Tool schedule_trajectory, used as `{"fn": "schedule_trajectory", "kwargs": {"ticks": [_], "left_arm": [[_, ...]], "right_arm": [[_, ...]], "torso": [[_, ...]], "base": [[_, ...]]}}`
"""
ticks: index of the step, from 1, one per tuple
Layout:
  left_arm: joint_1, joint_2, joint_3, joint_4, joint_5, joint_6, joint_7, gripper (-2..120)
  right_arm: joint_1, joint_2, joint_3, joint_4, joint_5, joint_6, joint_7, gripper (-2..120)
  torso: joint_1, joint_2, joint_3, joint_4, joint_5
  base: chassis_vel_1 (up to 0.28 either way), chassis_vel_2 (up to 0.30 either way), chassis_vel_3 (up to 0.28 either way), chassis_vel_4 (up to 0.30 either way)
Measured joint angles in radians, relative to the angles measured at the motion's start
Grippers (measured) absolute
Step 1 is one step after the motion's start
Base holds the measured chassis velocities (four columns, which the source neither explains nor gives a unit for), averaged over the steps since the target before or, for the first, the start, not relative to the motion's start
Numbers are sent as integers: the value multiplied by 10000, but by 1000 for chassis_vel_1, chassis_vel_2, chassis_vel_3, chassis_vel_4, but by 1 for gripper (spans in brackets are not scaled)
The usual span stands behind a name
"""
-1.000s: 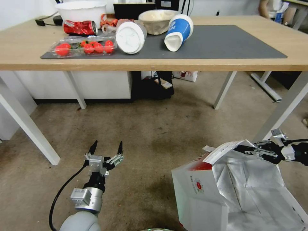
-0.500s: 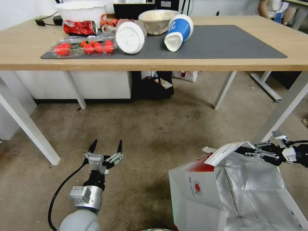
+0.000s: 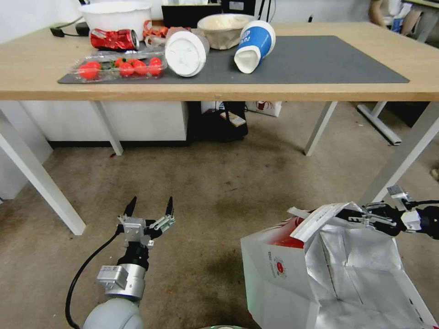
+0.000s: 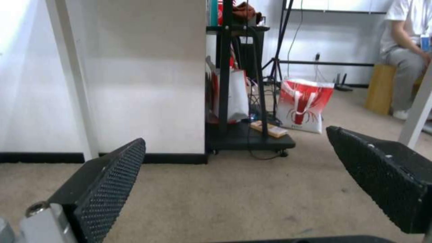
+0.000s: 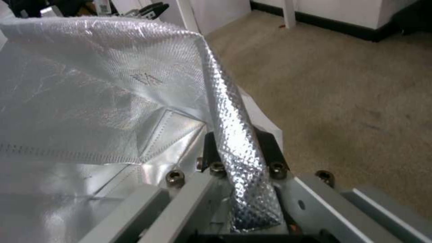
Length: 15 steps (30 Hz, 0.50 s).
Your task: Pick up the food delivery bag from the floor and place it on the table.
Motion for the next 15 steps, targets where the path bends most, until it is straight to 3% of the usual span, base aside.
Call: {"fn": "schedule_trajectory", "kwargs": {"ticks": [6, 15], "left_arm": [[-21, -7, 9, -81, -202, -67, 35, 100], [61, 4, -10, -215, -197, 52, 38, 100]], "right_arm": [[-35, 30, 37, 23, 0, 22, 5, 0], [-76, 135, 40, 86, -43, 38, 3, 0]], "torso": [[5, 129, 61, -1, -2], [23, 540, 470, 0, -1]], "base": [[0, 0, 0, 0], [0, 0, 0, 0]]}}
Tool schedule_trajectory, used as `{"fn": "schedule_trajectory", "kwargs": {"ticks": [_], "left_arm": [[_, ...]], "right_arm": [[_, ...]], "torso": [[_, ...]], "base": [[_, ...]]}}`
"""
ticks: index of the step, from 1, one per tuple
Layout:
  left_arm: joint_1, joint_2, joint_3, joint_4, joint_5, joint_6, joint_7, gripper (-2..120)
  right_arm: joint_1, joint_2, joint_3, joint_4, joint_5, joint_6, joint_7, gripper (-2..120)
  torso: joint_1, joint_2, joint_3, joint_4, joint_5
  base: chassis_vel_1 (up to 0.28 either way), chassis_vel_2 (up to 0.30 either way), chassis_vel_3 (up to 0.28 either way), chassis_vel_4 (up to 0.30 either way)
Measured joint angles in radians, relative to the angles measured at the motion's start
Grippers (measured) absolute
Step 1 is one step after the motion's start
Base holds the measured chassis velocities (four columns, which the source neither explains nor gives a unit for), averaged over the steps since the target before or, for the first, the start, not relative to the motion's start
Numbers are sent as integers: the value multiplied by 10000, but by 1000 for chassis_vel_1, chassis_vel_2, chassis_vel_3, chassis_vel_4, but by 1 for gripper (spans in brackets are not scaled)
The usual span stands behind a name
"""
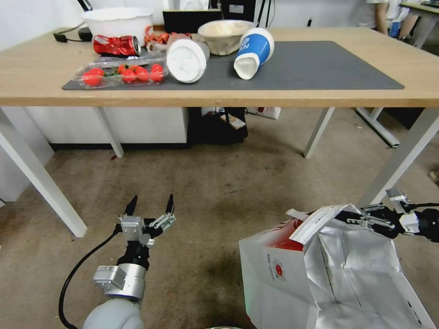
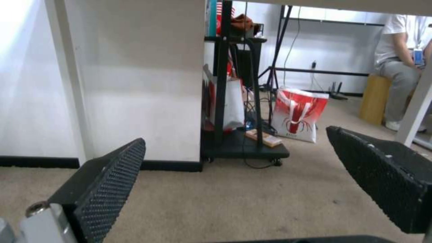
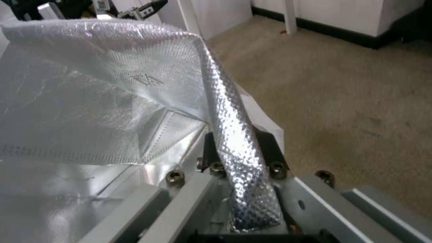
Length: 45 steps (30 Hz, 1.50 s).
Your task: Pick up the food delivery bag from the floor and place it on the table.
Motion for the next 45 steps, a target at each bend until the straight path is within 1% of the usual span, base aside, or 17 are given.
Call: {"fn": "schedule_trajectory", "kwargs": {"ticks": [3, 5, 7, 13, 15, 22, 23, 31, 36, 39, 45], "left_arm": [[10, 6, -3, -28, 1, 36, -2, 100], [21, 13, -12, -58, 5, 57, -15, 100], [26, 16, -13, -67, 6, 68, -15, 100], [40, 41, -21, -107, 5, 120, -18, 100], [40, 45, -24, -107, 4, 125, -17, 100], [24, 56, -37, -89, -1, 164, -39, 100], [24, 56, -37, -89, -1, 164, -39, 100], [2, 51, -37, -52, 2, 167, -58, 100], [-21, 57, -38, -44, 7, 169, -56, 100], [-22, 59, -38, -43, 13, 169, -62, 100], [-9, 58, -39, -49, 17, 174, -79, 100]], "right_arm": [[-6, 8, 0, 4, -1, 0, -1, 0], [-12, 14, 0, 16, -7, 0, -6, 0], [-12, 17, 0, 18, -7, 0, -6, 0], [-12, 70, -4, 35, -36, 2, -9, 0], [-12, 76, -5, 38, -40, 2, -8, 0], [-21, 125, -28, 49, -83, 12, -20, 0], [-21, 125, -28, 49, -83, 12, -20, 0], [-13, 86, -44, 55, -87, 13, -41, 0], [-10, 62, -44, 64, -74, 12, -47, 0], [-11, 46, -41, 84, -55, 6, -68, 0], [-16, 45, -41, 108, -17, -5, -82, 0]], "torso": [[9, 82, 76, 0, 0], [24, 224, 210, 0, 0], [30, 264, 246, 0, 0], [74, 555, 505, 0, -1], [79, 584, 530, 0, 0], [144, 919, 808, -1, 0], [144, 919, 808, -1, 0], [231, 1286, 1092, 0, 0], [270, 1423, 1194, 0, 0], [303, 1595, 1333, -1, 0], [355, 1797, 1488, 0, 0]], "base": [[0, 0, 0, 0], [0, 0, 0, 0], [0, 0, 0, 0], [0, 0, 0, 0], [0, 0, 0, 0], [0, 0, 0, 0], [0, 0, 0, 0], [0, 0, 0, 0], [0, 0, 0, 0], [0, 0, 0, 0], [0, 0, 0, 0]]}}
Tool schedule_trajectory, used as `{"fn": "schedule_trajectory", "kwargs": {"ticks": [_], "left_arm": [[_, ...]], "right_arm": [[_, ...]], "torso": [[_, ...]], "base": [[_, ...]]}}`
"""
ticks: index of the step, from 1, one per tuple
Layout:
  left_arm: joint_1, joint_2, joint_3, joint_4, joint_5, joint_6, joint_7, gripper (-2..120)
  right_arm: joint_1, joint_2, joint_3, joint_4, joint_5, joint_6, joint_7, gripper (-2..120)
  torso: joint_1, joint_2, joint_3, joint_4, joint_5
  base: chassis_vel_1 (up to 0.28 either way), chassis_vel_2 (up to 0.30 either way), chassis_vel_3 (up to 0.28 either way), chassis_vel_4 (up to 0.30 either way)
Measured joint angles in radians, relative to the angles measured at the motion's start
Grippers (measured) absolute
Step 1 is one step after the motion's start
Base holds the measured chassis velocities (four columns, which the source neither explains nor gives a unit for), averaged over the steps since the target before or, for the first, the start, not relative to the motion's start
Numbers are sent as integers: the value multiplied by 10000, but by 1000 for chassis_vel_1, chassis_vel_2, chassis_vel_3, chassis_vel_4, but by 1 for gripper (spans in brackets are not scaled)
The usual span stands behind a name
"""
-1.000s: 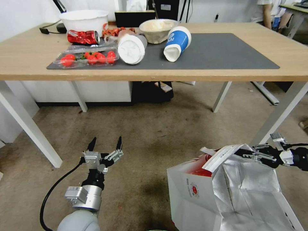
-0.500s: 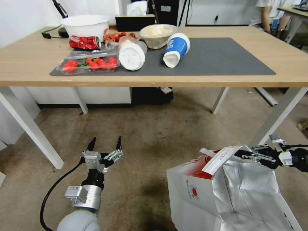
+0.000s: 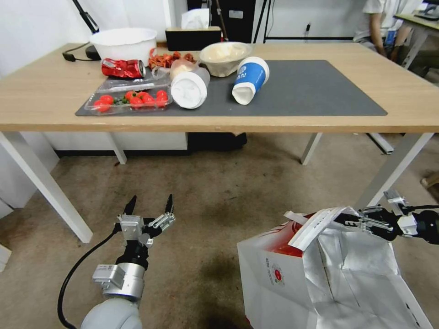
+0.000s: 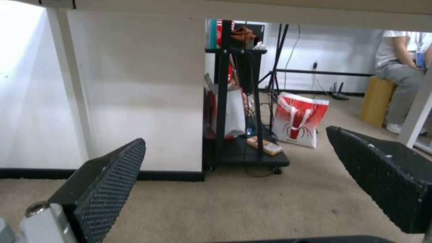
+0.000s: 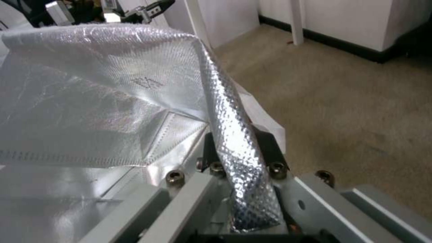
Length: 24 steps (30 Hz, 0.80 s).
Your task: Pick up the food delivery bag from the floor and place it on the table.
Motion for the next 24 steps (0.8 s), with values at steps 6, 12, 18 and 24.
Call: {"fn": "schedule_trajectory", "kwargs": {"ticks": [6, 12, 18, 24], "left_arm": [[15, -4, -4, -1, -3, 14, -4, 100], [-7, -28, 23, 2, -5, 35, -22, 100], [-17, -28, 30, 9, -8, 48, -32, 100], [-26, -14, 28, 4, -12, 67, -65, 100]], "right_arm": [[1, -29, 3, 22, 38, -21, -16, 0], [-23, -36, 19, 22, 41, -24, -47, 0], [-42, -34, 23, 47, 35, -26, -79, 0], [-37, -62, 23, 64, 28, -40, -144, 0]], "torso": [[78, 272, 197, 0, 0], [145, 489, 347, 0, 0], [216, 707, 494, 0, 0], [306, 971, 667, -1, 0]], "base": [[0, 0, 0, 0], [0, 0, 0, 0], [0, 0, 0, 0], [0, 0, 0, 0]]}}
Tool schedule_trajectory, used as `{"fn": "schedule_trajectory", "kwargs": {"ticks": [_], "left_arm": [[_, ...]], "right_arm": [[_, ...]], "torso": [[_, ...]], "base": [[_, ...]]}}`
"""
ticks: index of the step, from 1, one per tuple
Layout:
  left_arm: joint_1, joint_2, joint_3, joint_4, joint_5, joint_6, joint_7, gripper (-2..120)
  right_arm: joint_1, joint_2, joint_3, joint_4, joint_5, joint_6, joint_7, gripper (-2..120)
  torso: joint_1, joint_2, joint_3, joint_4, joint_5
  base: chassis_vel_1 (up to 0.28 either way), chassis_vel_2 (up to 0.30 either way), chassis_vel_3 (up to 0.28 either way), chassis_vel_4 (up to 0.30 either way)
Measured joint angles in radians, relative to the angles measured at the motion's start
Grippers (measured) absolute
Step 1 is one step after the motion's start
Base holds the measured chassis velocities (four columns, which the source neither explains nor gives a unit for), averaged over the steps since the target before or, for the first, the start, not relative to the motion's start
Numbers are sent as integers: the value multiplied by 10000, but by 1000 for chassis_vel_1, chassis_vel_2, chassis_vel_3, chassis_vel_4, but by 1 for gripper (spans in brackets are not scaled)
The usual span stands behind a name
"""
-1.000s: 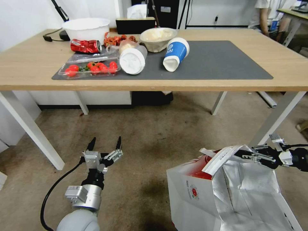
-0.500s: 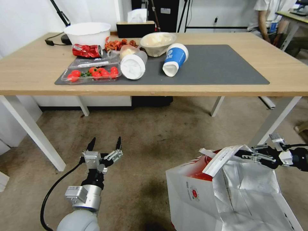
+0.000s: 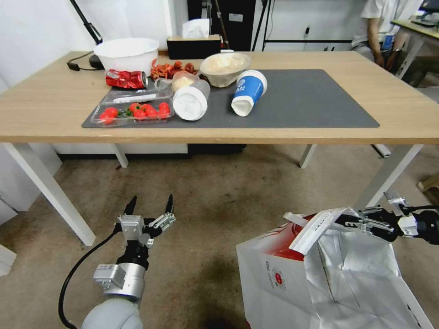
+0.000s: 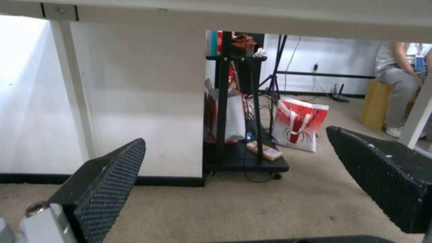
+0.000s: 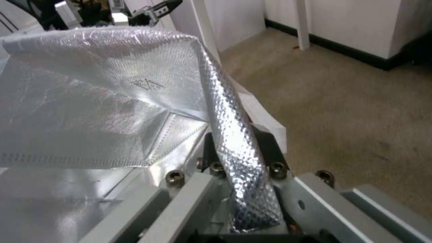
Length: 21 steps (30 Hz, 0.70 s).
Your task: Pick up the food delivery bag from the floor and place it on the table.
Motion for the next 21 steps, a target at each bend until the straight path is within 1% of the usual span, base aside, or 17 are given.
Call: {"fn": "schedule_trajectory", "kwargs": {"ticks": [11, 13, 16, 21], "left_arm": [[-22, 1, 6, -28, -7, 40, -79, 100], [-18, 5, 3, -33, -9, 45, -84, 100], [2, 31, -15, -51, -25, 50, -82, 100], [12, 23, -16, -53, -30, 50, -52, 100]], "right_arm": [[-20, -61, 16, 31, -35, -25, -139, 0], [-21, -61, 15, 31, -40, -26, -156, 0], [10, -60, -12, 34, -51, -36, -188, 0], [38, -50, -43, 34, -69, -44, -195, 0]], "torso": [[148, 458, 312, 0, 0], [158, 487, 330, 0, 0], [221, 670, 450, 1, 0], [270, 824, 554, 0, 0]], "base": [[0, 0, 0, 0], [0, 0, 0, 0], [0, 0, 0, 0], [0, 0, 0, 0]]}}
